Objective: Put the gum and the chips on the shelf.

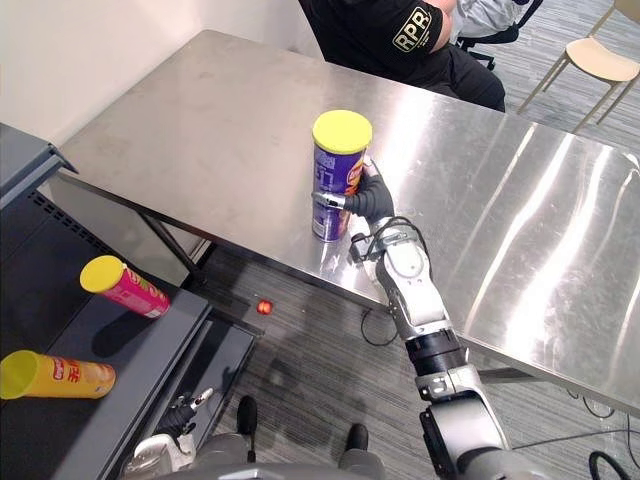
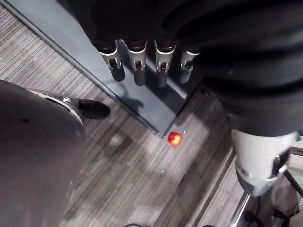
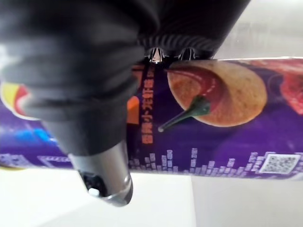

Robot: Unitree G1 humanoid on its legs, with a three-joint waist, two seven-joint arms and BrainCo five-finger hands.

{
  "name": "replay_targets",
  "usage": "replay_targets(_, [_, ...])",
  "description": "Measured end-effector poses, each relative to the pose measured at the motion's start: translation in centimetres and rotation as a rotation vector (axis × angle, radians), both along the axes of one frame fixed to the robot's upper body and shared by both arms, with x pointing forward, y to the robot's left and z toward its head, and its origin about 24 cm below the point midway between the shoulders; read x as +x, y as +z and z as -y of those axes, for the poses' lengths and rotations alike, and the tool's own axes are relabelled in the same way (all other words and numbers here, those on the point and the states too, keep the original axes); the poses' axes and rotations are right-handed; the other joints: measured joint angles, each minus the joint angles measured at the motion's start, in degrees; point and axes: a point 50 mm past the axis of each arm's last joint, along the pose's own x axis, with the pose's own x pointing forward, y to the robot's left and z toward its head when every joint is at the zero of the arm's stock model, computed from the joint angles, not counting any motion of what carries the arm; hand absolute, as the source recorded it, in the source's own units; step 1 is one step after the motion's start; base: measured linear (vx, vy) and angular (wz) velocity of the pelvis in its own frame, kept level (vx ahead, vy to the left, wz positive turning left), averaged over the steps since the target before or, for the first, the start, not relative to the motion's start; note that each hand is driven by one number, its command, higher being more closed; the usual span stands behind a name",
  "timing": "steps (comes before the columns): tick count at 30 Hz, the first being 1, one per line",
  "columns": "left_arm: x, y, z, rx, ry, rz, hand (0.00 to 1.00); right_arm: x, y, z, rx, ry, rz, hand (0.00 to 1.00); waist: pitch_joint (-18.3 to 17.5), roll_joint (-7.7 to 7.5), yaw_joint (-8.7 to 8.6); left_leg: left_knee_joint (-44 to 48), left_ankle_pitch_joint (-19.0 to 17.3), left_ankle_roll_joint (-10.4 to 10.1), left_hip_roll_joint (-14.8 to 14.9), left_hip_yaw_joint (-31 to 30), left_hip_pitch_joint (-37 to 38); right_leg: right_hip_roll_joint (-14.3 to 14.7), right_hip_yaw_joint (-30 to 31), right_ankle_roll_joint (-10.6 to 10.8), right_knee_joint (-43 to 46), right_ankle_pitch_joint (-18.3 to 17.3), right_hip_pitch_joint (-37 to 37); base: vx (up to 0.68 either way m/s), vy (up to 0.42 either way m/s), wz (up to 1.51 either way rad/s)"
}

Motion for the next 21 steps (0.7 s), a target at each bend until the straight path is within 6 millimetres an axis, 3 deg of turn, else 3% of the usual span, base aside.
replay_targets(12, [0.1,0.0,0.0,0.012,0.002,-0.004,0.0,0.1,1.5,0.2,-0.016,0.006,0.051,1.0,0.0,0.0,-0.5,0.0,1.1,-0.1,0.5,-2.4,-1.1,0.5,-1.8,0.0,0.3,0.0,0.1,-0.02,-0.01,0.09])
replay_targets(18, [0.2,0.1,0.0,0.015,0.001,-0.003,0.0,-1.2,3.7,1.4,0.002,-0.023,0.157,1.0,-0.1,-0.21,-0.5,0.0,2.0,-0.1,0.4,-4.1,-1.9,0.5,-3.2,0.0,0.5,0.0,0.1,-0.04,-0.004,0.14])
replay_targets(21, [0.0,0.1,-0.2,0.019,0.008,-0.007,0.0,-2.6,5.1,3.2,0.061,-0.09,0.247,1.0,-0.4,-0.53,-0.71,-0.1,2.0,-0.1,0.5,-3.5,-1.3,0.5,-2.7,0.0,0.6,0.0,0.3,-0.04,-0.003,-0.07])
